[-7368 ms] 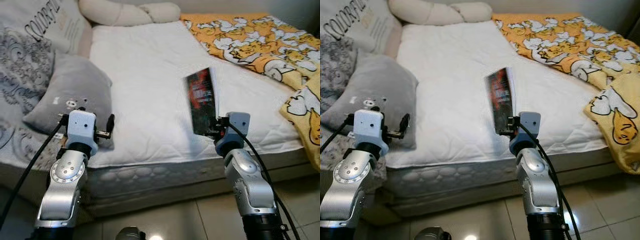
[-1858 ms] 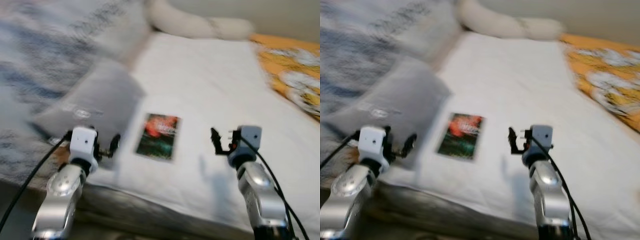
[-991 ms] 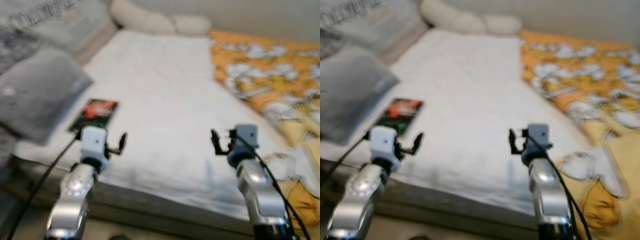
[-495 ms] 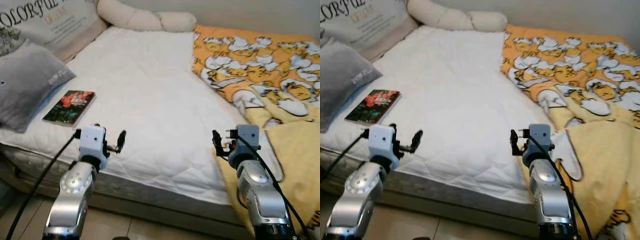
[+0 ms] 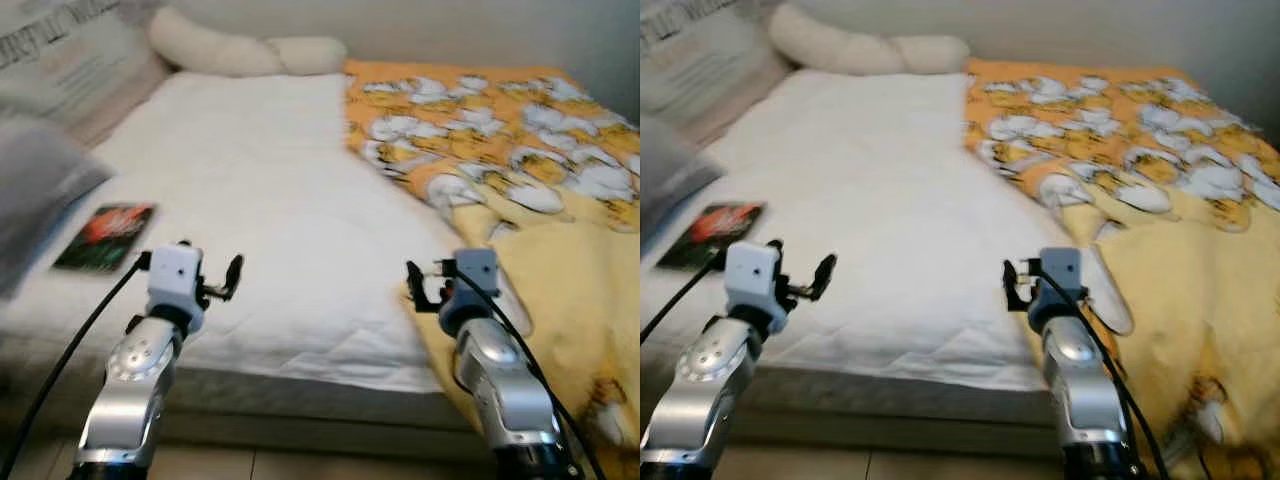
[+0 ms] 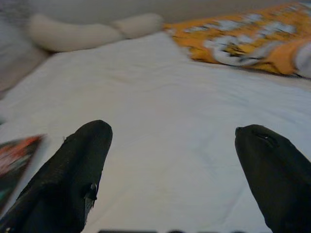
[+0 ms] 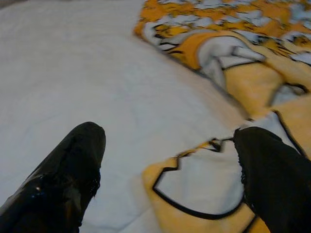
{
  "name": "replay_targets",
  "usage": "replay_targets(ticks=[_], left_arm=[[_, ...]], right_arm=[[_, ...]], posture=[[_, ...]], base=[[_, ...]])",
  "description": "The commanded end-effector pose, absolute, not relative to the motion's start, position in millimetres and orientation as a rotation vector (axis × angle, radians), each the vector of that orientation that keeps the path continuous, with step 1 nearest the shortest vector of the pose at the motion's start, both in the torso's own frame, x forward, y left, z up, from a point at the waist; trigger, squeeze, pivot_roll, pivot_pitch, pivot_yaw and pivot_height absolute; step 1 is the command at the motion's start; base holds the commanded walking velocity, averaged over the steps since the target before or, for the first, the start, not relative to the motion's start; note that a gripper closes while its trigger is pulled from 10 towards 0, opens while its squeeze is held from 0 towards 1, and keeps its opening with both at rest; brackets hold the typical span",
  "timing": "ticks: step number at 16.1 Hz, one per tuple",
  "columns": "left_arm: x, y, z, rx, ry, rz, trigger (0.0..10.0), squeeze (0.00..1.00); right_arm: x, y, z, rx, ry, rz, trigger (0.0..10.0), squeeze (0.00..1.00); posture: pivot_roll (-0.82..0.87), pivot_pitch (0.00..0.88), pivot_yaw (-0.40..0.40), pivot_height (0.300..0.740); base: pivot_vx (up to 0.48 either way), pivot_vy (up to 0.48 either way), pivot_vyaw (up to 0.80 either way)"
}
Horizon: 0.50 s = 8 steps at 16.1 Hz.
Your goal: Clean up the room
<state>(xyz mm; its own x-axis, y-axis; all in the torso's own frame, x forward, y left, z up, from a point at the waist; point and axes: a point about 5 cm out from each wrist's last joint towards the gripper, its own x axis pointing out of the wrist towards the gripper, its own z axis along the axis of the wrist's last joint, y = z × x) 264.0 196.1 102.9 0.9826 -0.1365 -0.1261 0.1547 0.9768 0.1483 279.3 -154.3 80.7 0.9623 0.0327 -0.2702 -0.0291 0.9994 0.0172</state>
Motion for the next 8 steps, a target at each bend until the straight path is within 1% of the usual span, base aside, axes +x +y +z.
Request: replay_targets(ticks=[1, 2, 4, 8], left_arm=[[268.4, 190.8, 107.8, 0.162, 0.101, -0.176, 10.0, 0.0], [268.6, 190.9, 108.2, 0.164, 0.1, -0.178, 10.0, 0.0], [269.1, 191.4, 109.0, 0.174, 0.101, -0.181, 10.0, 0.0], [267.1, 194.5, 106.6, 0.205, 0.127, -0.218, 10.0, 0.0]], right_arm=[[279.9, -157.5, 80.1, 0.021, 0.281, 0.022, 10.0, 0.77], [280.1, -157.4, 79.7, 0.018, 0.283, 0.023, 10.0, 0.76], [280.5, -156.8, 80.1, 0.007, 0.28, 0.028, 10.0, 0.76], [282.1, -152.5, 78.7, -0.019, 0.295, 0.081, 10.0, 0.76]], posture=[[0.14, 0.0, 0.02, 0.74], [0.15, 0.0, 0.021, 0.74], [0.15, 0.0, 0.021, 0.74], [0.15, 0.0, 0.022, 0.74]], base=[[0.379, 0.0, -0.77], [0.382, 0.0, -0.76], [0.367, 0.0, 0.0], [0.0, 0.0, 0.0]])
